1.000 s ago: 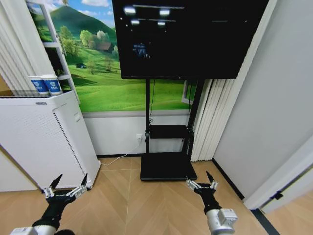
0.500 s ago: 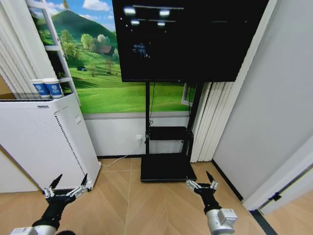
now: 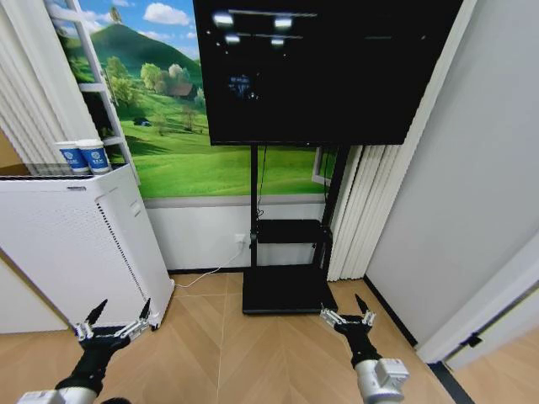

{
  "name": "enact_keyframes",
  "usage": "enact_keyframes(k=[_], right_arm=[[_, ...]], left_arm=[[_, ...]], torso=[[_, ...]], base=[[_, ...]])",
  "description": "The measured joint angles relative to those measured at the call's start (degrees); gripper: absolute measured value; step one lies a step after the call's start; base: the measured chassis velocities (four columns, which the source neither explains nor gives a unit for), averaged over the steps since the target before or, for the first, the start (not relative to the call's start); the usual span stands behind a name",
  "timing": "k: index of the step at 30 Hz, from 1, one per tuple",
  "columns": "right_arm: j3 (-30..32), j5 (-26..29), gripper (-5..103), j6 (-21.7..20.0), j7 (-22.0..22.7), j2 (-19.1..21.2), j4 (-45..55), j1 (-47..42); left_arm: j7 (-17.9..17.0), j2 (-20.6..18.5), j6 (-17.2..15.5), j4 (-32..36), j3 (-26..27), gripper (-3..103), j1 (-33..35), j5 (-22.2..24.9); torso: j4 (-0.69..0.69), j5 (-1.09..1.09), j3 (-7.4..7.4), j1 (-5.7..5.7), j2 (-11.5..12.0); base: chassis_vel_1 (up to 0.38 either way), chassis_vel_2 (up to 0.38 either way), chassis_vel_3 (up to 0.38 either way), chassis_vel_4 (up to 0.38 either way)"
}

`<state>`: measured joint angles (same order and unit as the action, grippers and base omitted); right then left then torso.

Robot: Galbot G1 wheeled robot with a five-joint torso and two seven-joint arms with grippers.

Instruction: Pick up the trash bin and place the garbage on the floor into it.

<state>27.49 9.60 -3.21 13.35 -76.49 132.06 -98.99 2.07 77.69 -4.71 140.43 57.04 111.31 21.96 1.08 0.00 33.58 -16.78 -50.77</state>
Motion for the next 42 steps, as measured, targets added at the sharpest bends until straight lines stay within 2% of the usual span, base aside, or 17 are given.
enact_keyframes(k=[11,22,24,25,26,30,33,34,35,37,38,39,40,42], right_arm=[[0.0,0.0,100,0.0,0.0,0.0,0.0,0.0],[0.0,0.01,100,0.0,-0.01,0.0,-0.01,-0.01],[0.01,0.0,100,0.0,0.0,0.0,-0.01,0.0],[0.0,0.01,100,-0.01,0.0,0.0,-0.01,0.0],[0.01,0.01,100,0.0,0.0,0.0,-0.01,-0.01],[0.01,0.01,100,0.0,0.0,0.01,-0.01,-0.01],[0.02,0.0,100,0.0,0.02,0.01,-0.01,-0.02],[0.01,0.01,100,0.0,0.02,0.01,-0.01,-0.03],[0.0,0.0,100,0.0,0.0,0.01,0.0,-0.02],[0.0,0.01,100,0.0,0.0,0.01,0.0,-0.02],[0.0,0.01,100,0.0,0.0,0.01,0.0,-0.02],[-0.01,0.01,100,0.0,0.0,0.01,-0.01,-0.02],[0.0,0.0,100,-0.01,0.0,0.01,0.0,-0.02],[0.0,0.0,100,0.0,0.01,0.01,-0.01,-0.02]], left_arm=[[0.0,0.0,0.0,0.0,0.0,100,0.0,0.0],[0.0,0.0,0.0,0.0,0.0,100,0.0,0.0],[0.0,0.0,0.01,-0.01,0.0,100,0.0,0.0],[0.0,0.0,0.01,0.0,0.0,100,0.0,0.0],[0.0,0.0,0.01,-0.01,0.0,100,0.0,0.0],[0.0,0.0,0.01,0.0,0.0,100,0.0,0.0],[0.0,0.0,0.0,-0.02,0.0,100,0.0,0.0],[0.0,0.01,0.02,0.01,0.0,100,0.0,0.01],[0.01,0.01,0.01,-0.01,0.0,100,0.0,0.0],[0.0,0.0,0.01,-0.01,0.0,100,0.0,0.01],[0.0,0.0,0.01,-0.01,0.0,100,0.0,0.01],[0.0,0.0,0.02,0.01,0.0,100,0.01,0.0],[0.0,0.0,0.01,-0.01,0.0,100,0.0,0.01],[0.0,0.0,0.02,0.0,0.0,100,0.0,0.0]], torso=[[-0.01,0.0,-0.17,0.12,0.27],[0.0,0.02,-0.26,0.19,0.44],[-0.01,-0.05,-0.28,0.22,0.46],[0.0,0.04,-0.29,0.22,0.49],[0.02,-0.02,-0.3,0.22,0.54],[0.0,0.03,-0.33,0.26,0.55],[0.0,-0.05,-0.34,0.26,0.58],[0.01,0.07,-0.36,0.29,0.58],[-0.02,-0.06,-0.36,0.29,0.6],[-0.01,-0.07,-0.37,0.3,0.61],[-0.01,-0.07,-0.37,0.3,0.61],[0.0,0.07,-0.37,0.3,0.62],[0.01,-0.04,-0.37,0.3,0.63],[0.01,0.0,-0.39,0.31,0.63]], base=[[0.06,-0.051,-0.061,0.055],[0.209,-0.222,-0.222,0.213],[0.288,-0.244,-0.265,0.275],[0.288,-0.244,-0.34,0.275],[0.333,-0.277,-0.331,0.276],[0.418,-0.267,-0.376,0.283],[0.466,-0.267,-0.474,0.255],[0.501,-0.215,-0.476,0.2],[0.497,-0.221,-0.505,0.165],[0.497,-0.169,-0.501,0.165],[0.497,-0.117,-0.496,0.165],[0.523,-0.061,-0.535,0.084],[0.497,-0.061,-0.469,0.047],[0.492,-0.033,-0.469,0.021]])
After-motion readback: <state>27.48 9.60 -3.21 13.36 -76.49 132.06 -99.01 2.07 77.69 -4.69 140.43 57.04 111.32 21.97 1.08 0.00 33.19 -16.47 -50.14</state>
